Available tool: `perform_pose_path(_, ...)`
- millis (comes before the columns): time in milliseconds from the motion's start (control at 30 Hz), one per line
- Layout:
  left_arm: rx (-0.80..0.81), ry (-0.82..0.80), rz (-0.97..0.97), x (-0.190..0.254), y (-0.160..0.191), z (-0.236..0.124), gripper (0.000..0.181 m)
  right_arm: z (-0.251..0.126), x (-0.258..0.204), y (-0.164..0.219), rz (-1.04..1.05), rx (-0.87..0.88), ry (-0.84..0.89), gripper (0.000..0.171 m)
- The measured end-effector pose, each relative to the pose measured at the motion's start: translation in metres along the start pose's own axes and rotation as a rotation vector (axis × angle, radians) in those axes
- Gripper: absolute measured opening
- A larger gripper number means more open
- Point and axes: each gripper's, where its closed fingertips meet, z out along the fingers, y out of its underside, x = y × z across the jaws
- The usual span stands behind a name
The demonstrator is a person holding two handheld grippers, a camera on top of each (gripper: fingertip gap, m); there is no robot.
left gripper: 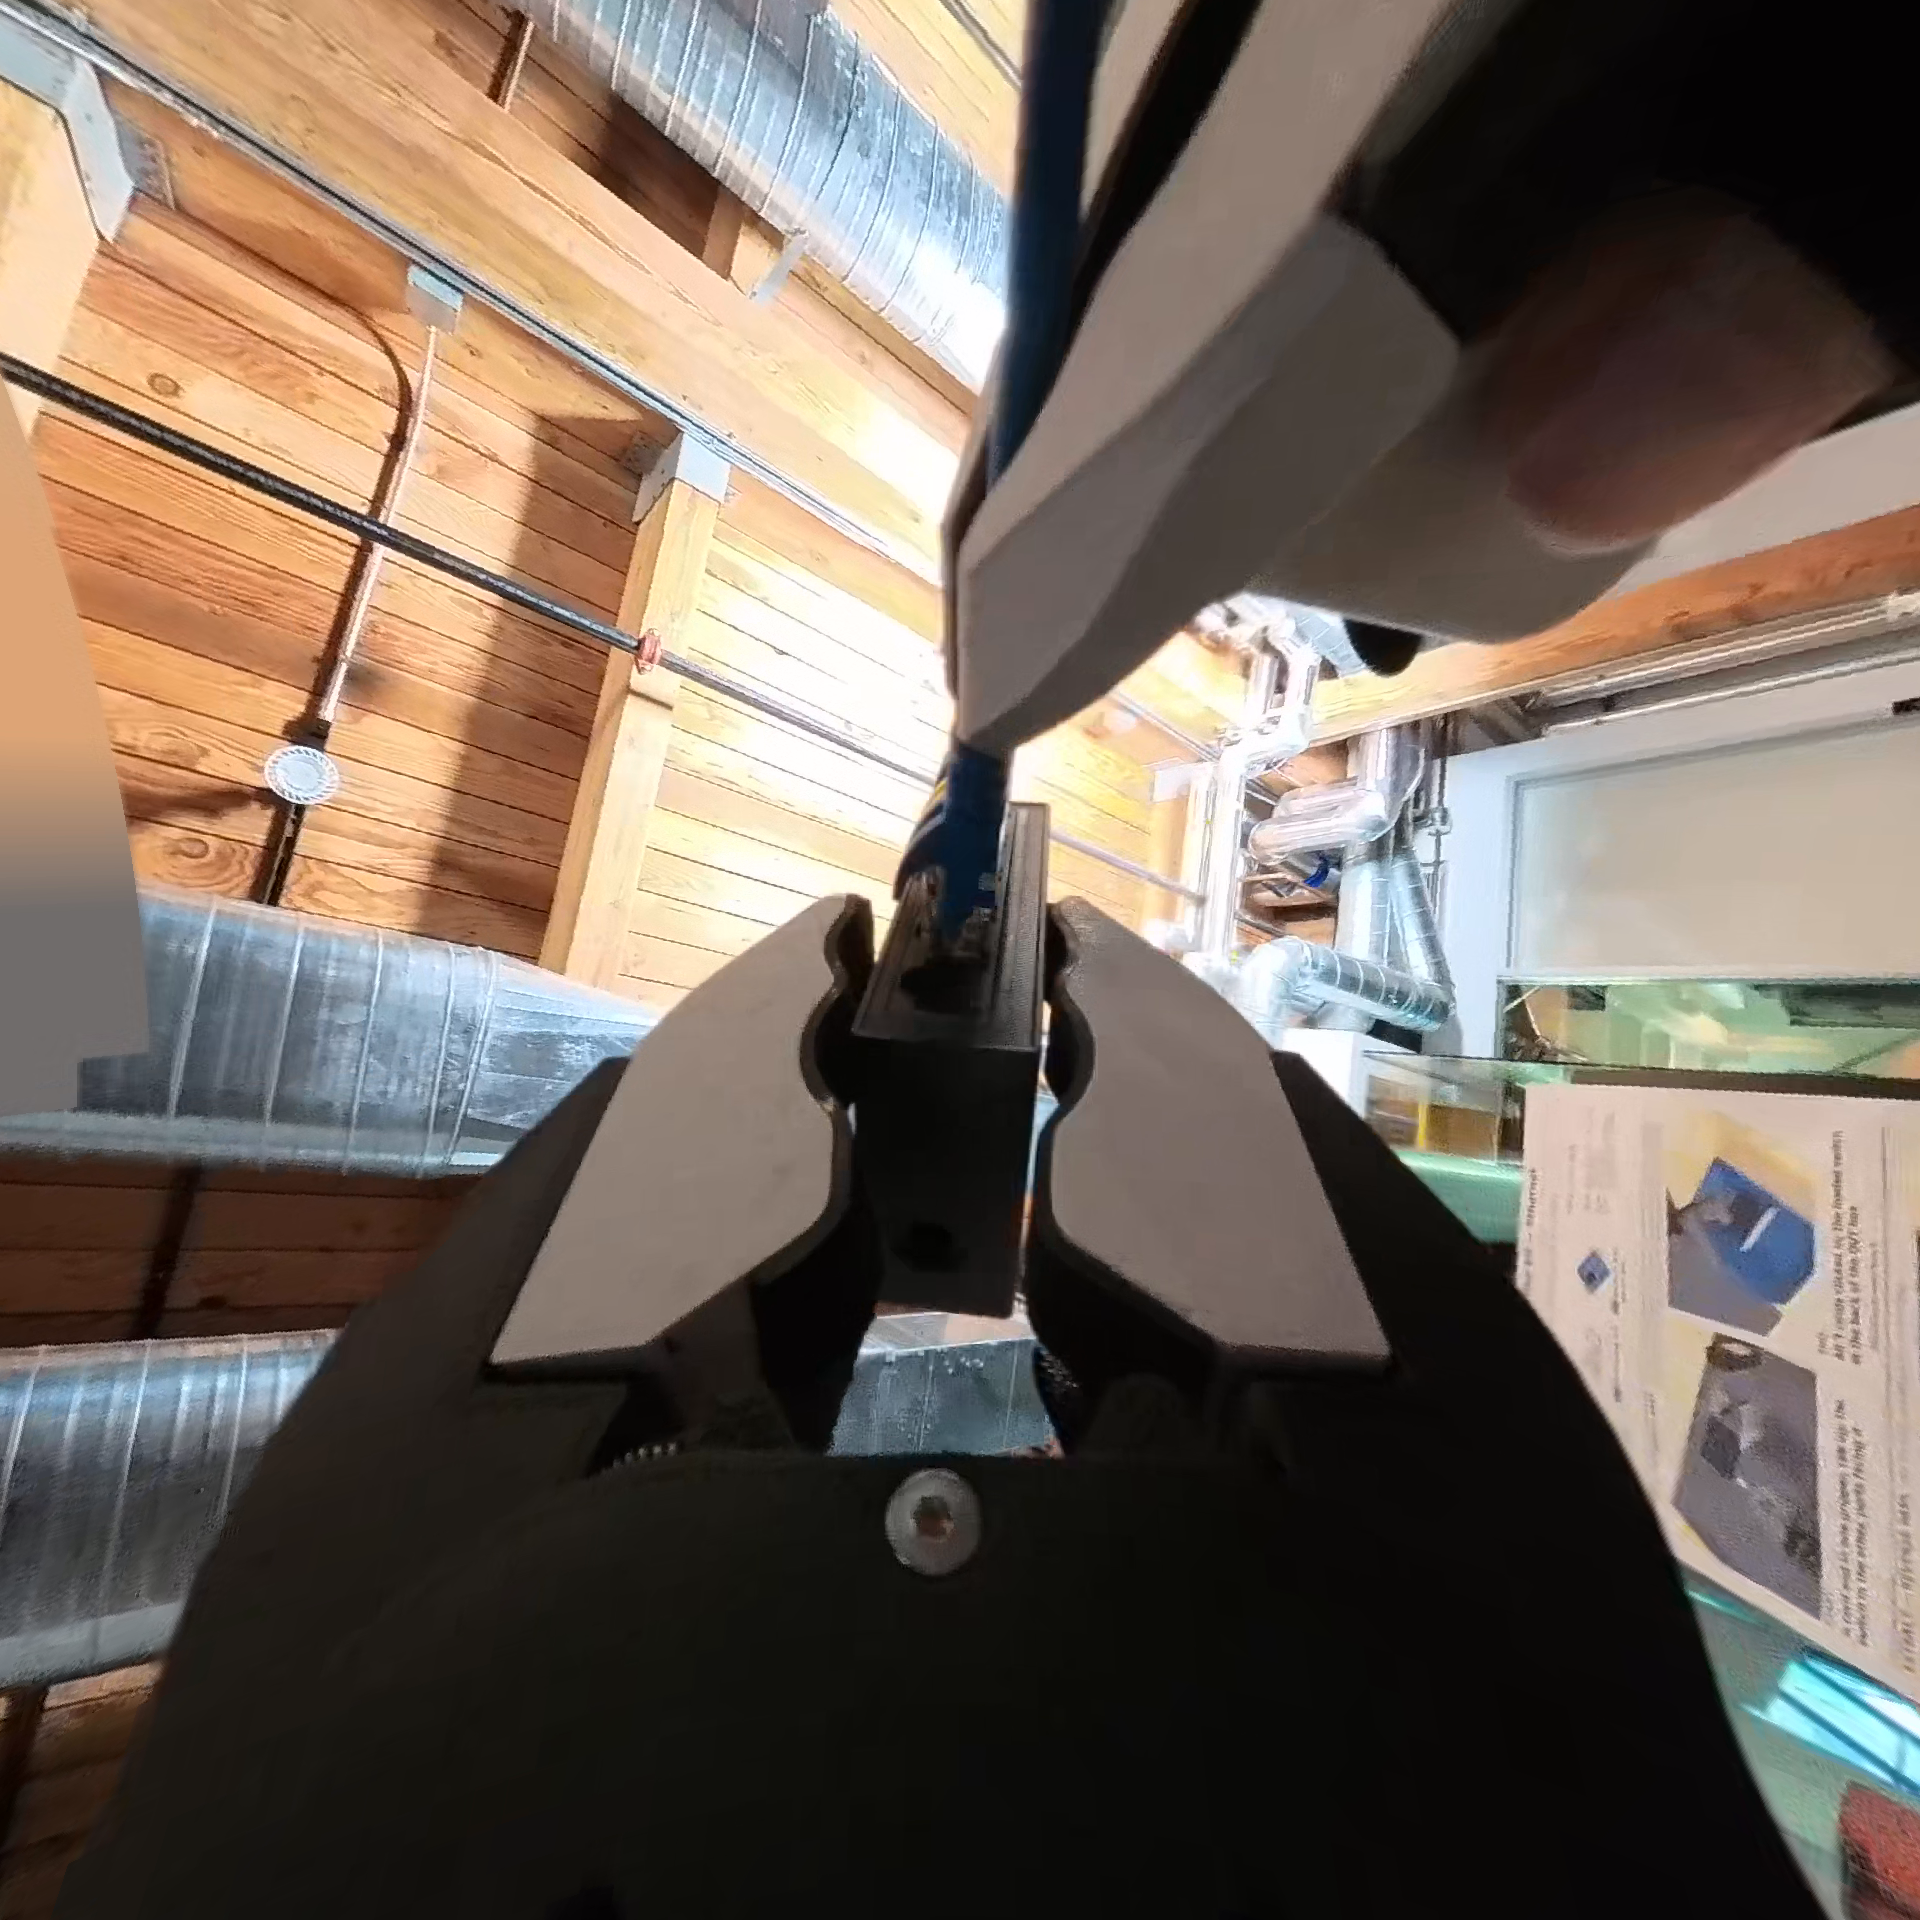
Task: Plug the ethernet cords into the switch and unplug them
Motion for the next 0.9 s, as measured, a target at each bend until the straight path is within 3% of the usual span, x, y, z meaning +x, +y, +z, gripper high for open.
perform_pose_path(400, -0.071, -0.028, 0.051, 0.002, 0.018, -0.001, 0.028, 0.014, 0.0, 0.015, 0.287, -0.169, -0.051, 0.007)
perform_pose_path(900, 0.166, 0.016, 0.238, -0.026, -0.02, 0.019, 0.026, 0.001, 0.022, -0.014, 0.414, 0.06, 0.046, 0.007)
